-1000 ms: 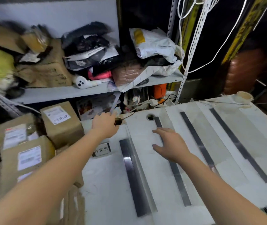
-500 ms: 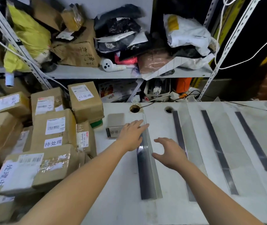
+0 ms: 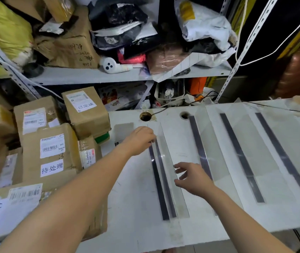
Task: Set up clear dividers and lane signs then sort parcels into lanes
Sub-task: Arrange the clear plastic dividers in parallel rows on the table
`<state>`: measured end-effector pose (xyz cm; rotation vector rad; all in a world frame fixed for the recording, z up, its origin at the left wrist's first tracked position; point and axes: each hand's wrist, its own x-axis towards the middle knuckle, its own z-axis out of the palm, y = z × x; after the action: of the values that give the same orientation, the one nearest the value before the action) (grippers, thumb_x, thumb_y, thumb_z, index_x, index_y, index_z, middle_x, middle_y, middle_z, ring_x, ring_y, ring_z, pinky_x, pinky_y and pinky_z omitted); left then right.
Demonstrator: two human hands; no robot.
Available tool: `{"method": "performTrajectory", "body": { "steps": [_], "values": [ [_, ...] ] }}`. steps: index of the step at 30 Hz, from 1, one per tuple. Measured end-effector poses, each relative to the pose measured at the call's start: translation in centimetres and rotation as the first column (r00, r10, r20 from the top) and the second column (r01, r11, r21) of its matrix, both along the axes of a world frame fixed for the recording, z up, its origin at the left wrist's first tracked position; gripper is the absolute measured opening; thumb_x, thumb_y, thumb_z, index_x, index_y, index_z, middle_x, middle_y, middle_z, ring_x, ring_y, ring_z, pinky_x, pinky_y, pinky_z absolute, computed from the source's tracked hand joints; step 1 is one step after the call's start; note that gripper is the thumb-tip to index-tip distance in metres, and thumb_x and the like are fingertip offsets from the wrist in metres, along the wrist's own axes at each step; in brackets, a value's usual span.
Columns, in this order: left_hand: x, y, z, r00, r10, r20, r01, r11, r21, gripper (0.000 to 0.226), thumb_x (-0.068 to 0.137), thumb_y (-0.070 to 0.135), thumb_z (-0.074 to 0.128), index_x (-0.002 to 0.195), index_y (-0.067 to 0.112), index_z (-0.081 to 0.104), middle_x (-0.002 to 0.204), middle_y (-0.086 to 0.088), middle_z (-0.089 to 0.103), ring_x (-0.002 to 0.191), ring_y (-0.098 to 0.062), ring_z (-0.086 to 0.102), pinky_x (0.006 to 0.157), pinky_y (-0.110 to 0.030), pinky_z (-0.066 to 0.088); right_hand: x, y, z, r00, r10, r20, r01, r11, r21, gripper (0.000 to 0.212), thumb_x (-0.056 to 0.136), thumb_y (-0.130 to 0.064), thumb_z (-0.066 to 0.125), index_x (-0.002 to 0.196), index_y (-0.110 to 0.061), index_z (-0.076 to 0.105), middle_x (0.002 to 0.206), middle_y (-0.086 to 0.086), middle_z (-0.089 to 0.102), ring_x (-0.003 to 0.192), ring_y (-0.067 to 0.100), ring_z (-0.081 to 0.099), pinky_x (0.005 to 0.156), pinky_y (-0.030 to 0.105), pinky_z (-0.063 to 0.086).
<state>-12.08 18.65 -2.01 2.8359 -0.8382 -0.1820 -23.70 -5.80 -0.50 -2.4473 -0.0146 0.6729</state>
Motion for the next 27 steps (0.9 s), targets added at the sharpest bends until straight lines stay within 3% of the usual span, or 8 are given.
{"method": "performTrajectory", "body": {
  "steps": [4,8,11,16,21,27],
  "values": [
    [1.6,0.5,0.2,0.995,-0.096,-0.032,0.097,0.995,0.017,0.009,0.099,0.020,0.061,0.105,0.020,0.067,0.108,0.002,0.061,0.105,-0.020,0.054,0.092,-0.037,0.047,-1.6,-0.1,-0.4,0.998,-0.047,-0.039,0.048,0.998,0.035,0.052,0.080,-0.022,0.074,0.131,-0.028,0.065,0.104,-0.014,0.070,0.074,0.003,0.070,0.059,0.010,0.048],
    [3.3,0.8,-0.3,0.984,-0.168,-0.055,0.171,0.984,0.047,0.011,0.099,0.013,0.059,0.101,0.020,0.066,0.104,0.002,0.058,0.099,-0.020,0.053,0.084,-0.041,0.049,-3.2,-0.4,-0.9,0.990,-0.107,-0.095,0.113,0.992,0.061,0.051,0.080,-0.020,0.072,0.128,-0.033,0.065,0.105,-0.015,0.071,0.073,0.010,0.071,0.061,0.016,0.055],
    [4.8,0.7,-0.3,0.979,-0.201,-0.038,0.203,0.976,0.077,0.018,0.095,0.005,0.059,0.101,0.021,0.066,0.103,0.004,0.057,0.097,-0.019,0.053,0.077,-0.035,0.047,-4.0,-0.7,-1.4,0.980,-0.172,-0.098,0.181,0.978,0.099,0.052,0.080,-0.013,0.069,0.130,-0.027,0.067,0.105,-0.012,0.072,0.075,0.011,0.071,0.062,0.017,0.055],
    [7.6,1.5,-0.3,0.981,-0.190,-0.044,0.193,0.979,0.068,0.014,0.096,0.008,0.062,0.099,0.019,0.069,0.101,0.005,0.059,0.095,-0.018,0.056,0.080,-0.038,0.051,-5.0,-0.1,-1.5,0.967,-0.250,-0.048,0.255,0.959,0.128,0.048,0.082,-0.007,0.065,0.128,-0.022,0.070,0.103,-0.008,0.072,0.079,0.009,0.070,0.056,0.008,0.045],
    [10.5,1.7,0.1,0.978,-0.173,-0.116,0.174,0.985,0.000,0.009,0.094,0.011,0.067,0.097,0.018,0.071,0.100,0.006,0.063,0.095,-0.015,0.057,0.086,-0.034,0.049,-5.5,0.6,-1.7,0.959,-0.281,-0.039,0.284,0.949,0.137,0.052,0.080,-0.007,0.067,0.129,-0.025,0.070,0.107,-0.010,0.074,0.080,0.003,0.070,0.067,0.008,0.049],
    [12.8,1.5,0.6,0.967,-0.206,-0.152,0.206,0.978,-0.018,0.015,0.091,0.009,0.069,0.085,0.023,0.068,0.086,0.019,0.057,0.081,-0.005,0.055,0.074,-0.026,0.043,-5.3,0.7,-1.6,0.949,-0.312,-0.037,0.314,0.938,0.145,0.052,0.076,-0.007,0.066,0.122,-0.028,0.075,0.101,-0.014,0.074,0.077,0.003,0.070,0.063,0.006,0.046]
  ]
}}
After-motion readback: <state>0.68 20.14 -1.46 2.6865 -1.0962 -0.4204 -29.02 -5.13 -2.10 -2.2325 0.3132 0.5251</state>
